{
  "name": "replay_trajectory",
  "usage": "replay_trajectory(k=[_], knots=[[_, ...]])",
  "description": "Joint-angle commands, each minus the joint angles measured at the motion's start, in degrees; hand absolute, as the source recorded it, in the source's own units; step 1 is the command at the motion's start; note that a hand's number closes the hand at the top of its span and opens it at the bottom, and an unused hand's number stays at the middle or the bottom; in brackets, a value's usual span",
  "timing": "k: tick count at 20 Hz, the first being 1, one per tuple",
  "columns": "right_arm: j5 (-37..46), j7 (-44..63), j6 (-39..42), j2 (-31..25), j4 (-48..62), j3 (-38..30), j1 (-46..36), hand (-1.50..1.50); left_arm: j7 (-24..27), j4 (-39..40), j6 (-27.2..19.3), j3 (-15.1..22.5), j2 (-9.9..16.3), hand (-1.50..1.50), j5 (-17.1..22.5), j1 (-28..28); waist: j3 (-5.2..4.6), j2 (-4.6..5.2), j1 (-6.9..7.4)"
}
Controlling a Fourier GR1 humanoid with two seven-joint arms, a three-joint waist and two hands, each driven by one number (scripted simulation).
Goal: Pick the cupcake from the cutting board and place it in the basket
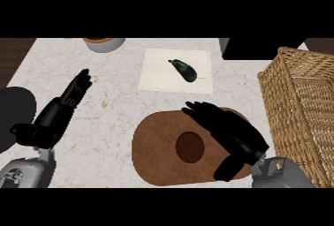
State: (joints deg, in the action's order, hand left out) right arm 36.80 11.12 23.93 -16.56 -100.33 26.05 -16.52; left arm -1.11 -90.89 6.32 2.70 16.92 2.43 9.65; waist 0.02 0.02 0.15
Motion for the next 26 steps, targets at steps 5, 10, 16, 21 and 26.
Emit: replay_trajectory(k=[5, 10, 16, 21, 26], knots=[[2.83, -4.13, 1.2, 4.67, 0.59, -0.45, 1.98, -1.5, -1.28, 0.13, 3.31, -2.7, -0.64, 0.0, -0.23, 1.79, -0.01, -0.04, -0.16], [2.78, -2.95, 6.39, 6.25, -0.27, -4.34, -0.22, -1.5, -1.62, -1.89, 1.67, -1.59, -4.03, 0.0, -3.23, -0.86, -0.02, -0.06, -0.07], [9.95, -5.28, 3.43, 6.96, 2.4, -1.92, 2.43, -1.5, -2.82, -3.31, 5.45, -3.65, -2.94, 0.0, -2.14, -1.35, -0.01, -0.05, -0.02], [12.41, -7.22, 2.94, 8.41, 6.76, -3.49, -0.36, -1.5, -1.22, -1.81, 4.12, -3.38, -4.79, 0.0, -4.62, -0.92, -0.01, -0.02, 0.06], [16.34, -3.0, 3.6, 12.5, 4.41, 1.2, 2.68, -1.5, -1.68, 1.41, 2.84, -4.3, -5.78, 0.0, -6.27, 3.9, -0.02, -0.05, -0.18]])
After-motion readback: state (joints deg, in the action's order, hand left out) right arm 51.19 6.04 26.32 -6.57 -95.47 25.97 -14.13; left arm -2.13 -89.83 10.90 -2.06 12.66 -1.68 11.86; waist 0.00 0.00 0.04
